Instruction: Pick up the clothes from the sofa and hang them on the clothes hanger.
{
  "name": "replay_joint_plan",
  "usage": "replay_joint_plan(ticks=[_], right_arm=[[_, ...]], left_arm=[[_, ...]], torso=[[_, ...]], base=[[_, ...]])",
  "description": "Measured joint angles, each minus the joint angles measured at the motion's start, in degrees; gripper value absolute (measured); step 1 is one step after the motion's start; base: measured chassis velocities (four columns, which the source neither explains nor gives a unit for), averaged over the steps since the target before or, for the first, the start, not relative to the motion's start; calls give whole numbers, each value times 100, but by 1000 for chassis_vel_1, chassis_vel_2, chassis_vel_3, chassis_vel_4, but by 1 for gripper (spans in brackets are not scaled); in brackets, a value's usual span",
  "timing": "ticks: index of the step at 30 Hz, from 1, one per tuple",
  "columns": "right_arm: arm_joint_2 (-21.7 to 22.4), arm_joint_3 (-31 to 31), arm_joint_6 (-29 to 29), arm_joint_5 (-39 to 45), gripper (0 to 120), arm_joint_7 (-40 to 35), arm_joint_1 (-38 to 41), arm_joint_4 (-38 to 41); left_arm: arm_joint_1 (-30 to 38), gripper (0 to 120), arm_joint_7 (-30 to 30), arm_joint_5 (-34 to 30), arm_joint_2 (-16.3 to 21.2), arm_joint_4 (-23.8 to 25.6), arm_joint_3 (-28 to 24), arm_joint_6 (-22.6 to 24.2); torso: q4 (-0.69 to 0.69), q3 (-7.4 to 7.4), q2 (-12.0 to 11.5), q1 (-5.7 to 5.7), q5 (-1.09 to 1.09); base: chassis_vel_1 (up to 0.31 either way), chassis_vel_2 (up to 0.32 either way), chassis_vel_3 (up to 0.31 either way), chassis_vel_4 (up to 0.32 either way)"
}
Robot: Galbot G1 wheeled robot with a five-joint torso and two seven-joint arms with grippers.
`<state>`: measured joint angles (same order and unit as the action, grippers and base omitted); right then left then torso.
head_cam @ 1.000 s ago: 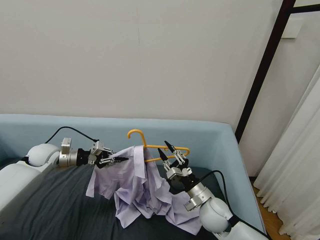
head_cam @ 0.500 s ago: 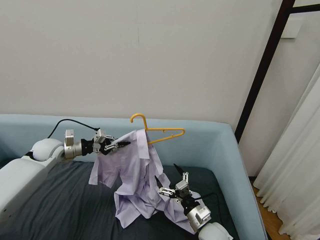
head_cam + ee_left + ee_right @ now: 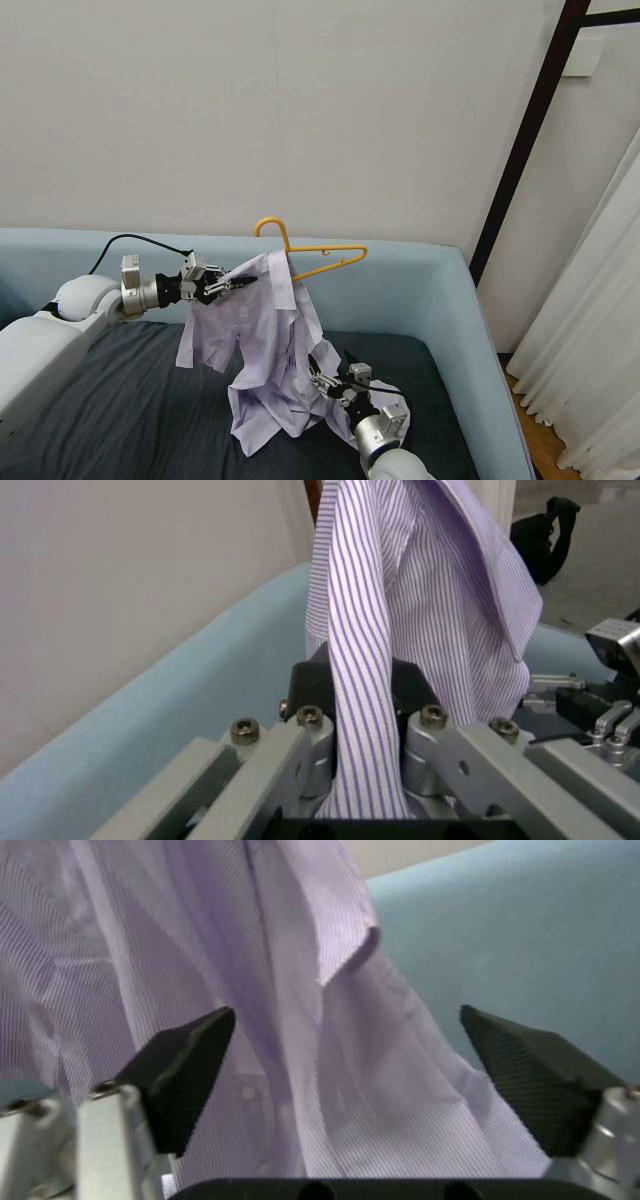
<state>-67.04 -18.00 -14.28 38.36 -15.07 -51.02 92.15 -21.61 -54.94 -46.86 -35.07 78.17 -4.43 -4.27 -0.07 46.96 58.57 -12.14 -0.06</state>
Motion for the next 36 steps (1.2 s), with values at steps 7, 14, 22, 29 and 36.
replay_joint_plan(ticks=[7, 14, 22, 29, 36], right_arm=[[-256, -88, 108, -266, 54, 36, 188, -378], [-271, -55, 177, -286, 31, 65, 217, -418], [-224, 93, 235, -119, 1, 123, 178, -329], [-168, 500, 325, 446, 0, 428, 152, -44], [83, 1235, 555, 1655, 0, 790, 303, 325]], left_arm=[[-85, 6, -48, -6, -24, -15, 65, -26], [-34, 6, -70, -17, -73, -79, 61, -51], [11, 6, -99, -15, -160, -143, 21, -65], [25, 6, -178, -20, -192, -177, 30, -81], [-71, 6, -295, -162, -184, -157, 122, -155]], torso=[[0, 0, 0, 0, 1], [-1, 0, 0, 0, 2], [-1, 0, 0, 0, 1], [-1, 0, 0, -1, 2], [-1, 0, 0, -1, 2]], base=[[0, 0, 0, 0], [0, 0, 0, 0], [0, 0, 0, 0], [0, 0, 0, 0], [0, 0, 0, 0]])
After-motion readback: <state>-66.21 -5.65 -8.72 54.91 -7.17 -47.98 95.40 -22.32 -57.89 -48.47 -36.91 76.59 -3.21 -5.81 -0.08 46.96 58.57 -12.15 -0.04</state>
